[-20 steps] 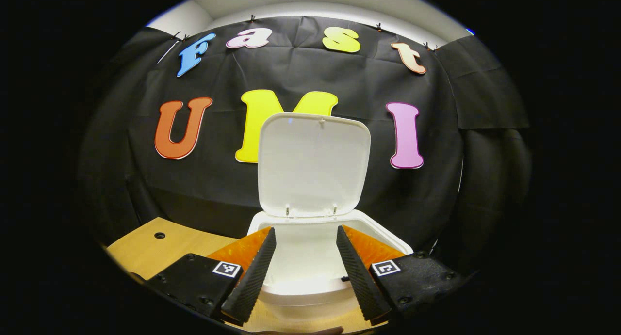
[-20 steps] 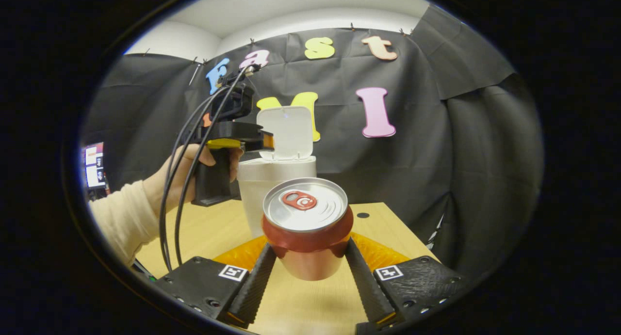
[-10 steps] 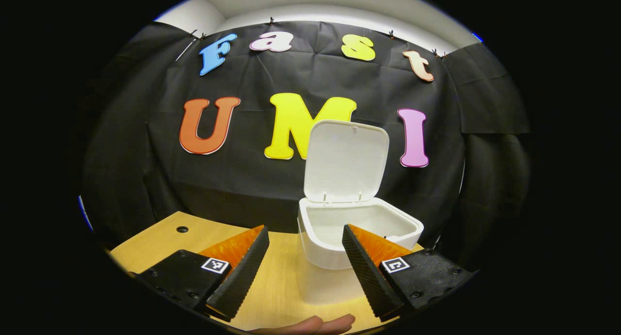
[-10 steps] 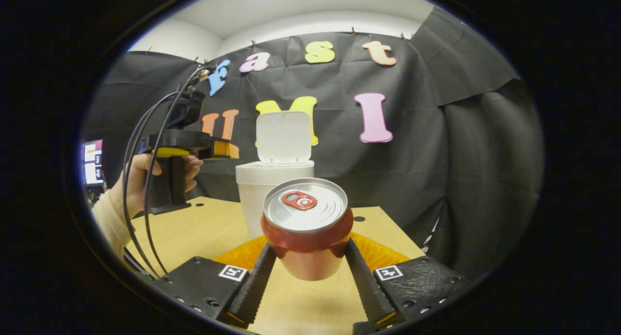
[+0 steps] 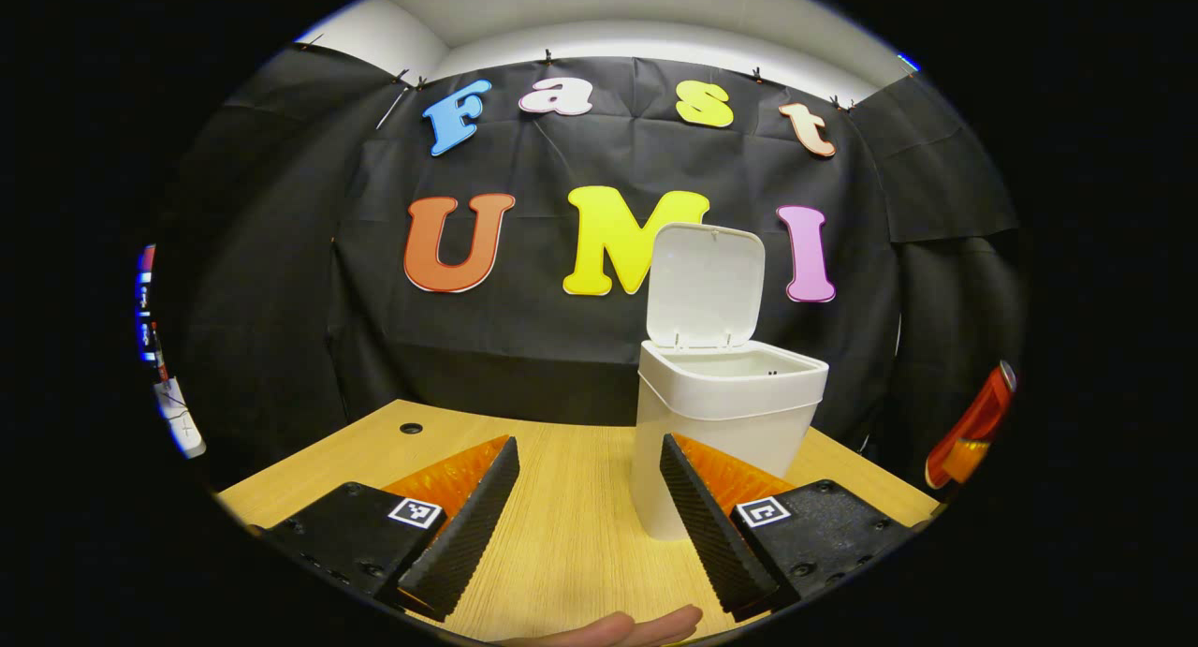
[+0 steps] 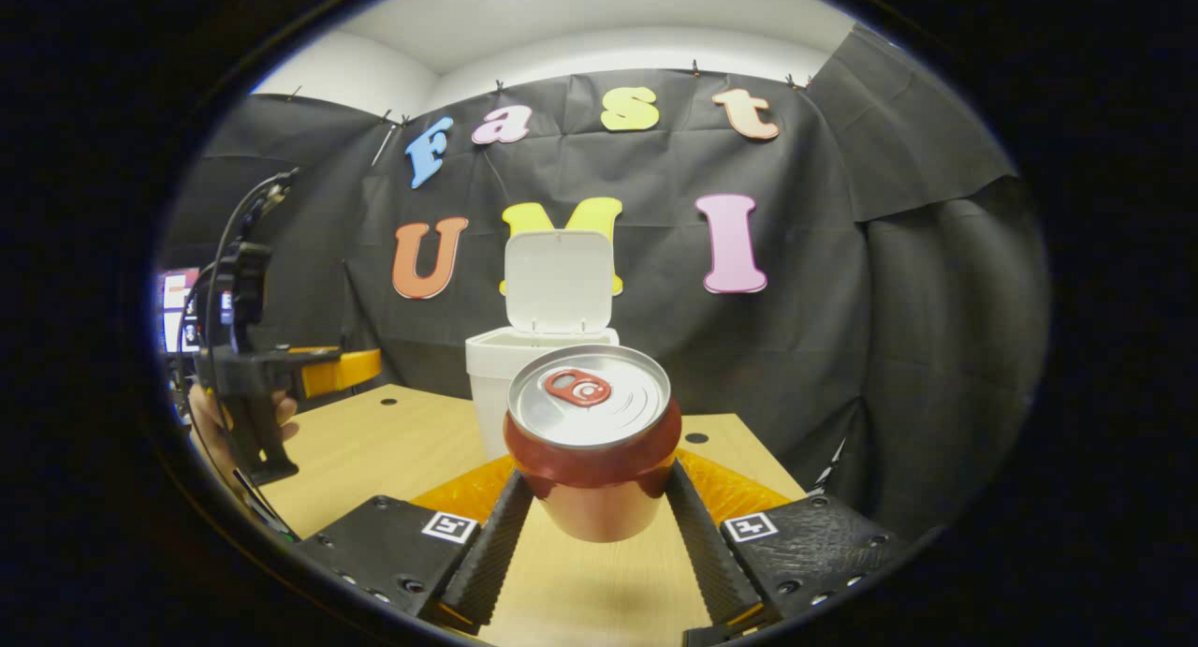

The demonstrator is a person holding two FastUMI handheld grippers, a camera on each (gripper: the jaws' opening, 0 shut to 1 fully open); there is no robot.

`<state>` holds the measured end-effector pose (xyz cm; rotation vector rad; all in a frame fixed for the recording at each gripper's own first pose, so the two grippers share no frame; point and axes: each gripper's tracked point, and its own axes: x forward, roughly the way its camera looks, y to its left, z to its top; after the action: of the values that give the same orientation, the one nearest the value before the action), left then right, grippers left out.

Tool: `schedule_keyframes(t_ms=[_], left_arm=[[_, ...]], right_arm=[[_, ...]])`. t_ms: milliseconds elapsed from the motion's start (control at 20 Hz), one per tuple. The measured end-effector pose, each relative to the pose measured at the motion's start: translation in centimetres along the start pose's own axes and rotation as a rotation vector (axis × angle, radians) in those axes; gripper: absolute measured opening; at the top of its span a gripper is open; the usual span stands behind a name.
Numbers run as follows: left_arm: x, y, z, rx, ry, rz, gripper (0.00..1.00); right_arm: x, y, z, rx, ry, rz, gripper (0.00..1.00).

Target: Press the lid of the desktop garbage bin to open it, pick up the crumpled paper on the desktop and throw it into the bin, then pick up the pop can on the desktop and drop it into the bin, and finally close the garbage bin lid.

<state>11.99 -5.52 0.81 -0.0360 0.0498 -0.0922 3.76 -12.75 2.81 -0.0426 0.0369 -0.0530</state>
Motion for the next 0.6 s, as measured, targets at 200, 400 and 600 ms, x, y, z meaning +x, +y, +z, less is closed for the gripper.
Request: schedule_keyframes(t_ms=[200, 400, 600], left_arm=[[-2.1, 1.5, -2.6, 0.003, 0.019, 0.024, 0.98], [-4.1, 2.2, -3.9, 0.002, 0.002, 0.031, 0.98], [-5.8, 2.5, -3.9, 0.026, -0.029, 0.045, 0.98]], right_arm=[[1.7, 0.3, 2.9, -0.024, -0.015, -0.003, 0.8], [4.3, 0.7, 6.0, -0.063, -0.015, -0.005, 0.8], [7.8, 2.2, 9.9, -0.093, -0.031, -0.002, 0.8]])
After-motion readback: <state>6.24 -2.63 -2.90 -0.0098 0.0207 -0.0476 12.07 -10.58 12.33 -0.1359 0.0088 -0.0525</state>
